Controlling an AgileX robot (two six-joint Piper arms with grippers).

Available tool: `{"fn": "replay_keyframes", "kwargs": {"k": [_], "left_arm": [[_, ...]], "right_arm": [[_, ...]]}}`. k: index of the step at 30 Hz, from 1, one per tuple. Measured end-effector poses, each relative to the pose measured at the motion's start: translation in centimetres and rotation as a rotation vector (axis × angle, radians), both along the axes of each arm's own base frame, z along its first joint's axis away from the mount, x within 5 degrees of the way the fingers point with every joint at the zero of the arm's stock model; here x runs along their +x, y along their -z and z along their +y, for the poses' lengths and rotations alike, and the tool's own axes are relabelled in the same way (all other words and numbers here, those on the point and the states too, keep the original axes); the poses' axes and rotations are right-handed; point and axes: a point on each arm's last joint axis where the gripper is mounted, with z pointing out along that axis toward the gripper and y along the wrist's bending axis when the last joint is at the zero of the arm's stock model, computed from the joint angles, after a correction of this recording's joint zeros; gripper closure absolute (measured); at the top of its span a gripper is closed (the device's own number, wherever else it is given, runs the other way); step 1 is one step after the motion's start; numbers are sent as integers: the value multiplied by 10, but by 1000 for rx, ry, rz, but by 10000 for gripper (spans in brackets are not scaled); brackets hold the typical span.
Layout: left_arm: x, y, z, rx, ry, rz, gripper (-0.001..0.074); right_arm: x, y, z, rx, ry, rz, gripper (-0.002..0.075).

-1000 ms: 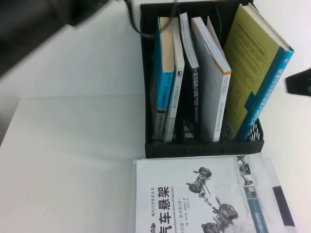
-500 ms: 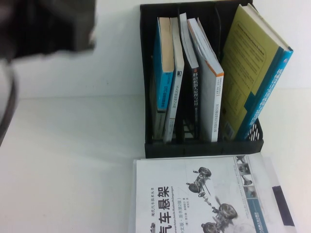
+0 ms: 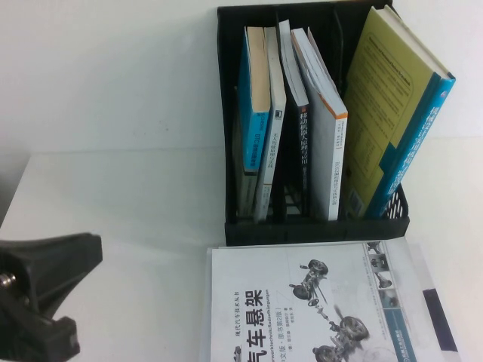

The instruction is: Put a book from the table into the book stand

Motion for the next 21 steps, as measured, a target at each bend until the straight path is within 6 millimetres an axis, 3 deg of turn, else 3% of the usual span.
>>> {"fn": "replay_keyframes", "kwargs": {"k": [12,18,21], "left_arm": [[-6,20,8,134,-30,170,736],[-9,23,13,163,-48,200,736],[-11,20,27,131,-138,159,736]], "right_arm": [[-2,43,5,109,-1,206,728],[-6,50,6,96,-13,273,728],[-7,51,6,91,-17,291,728]]}}
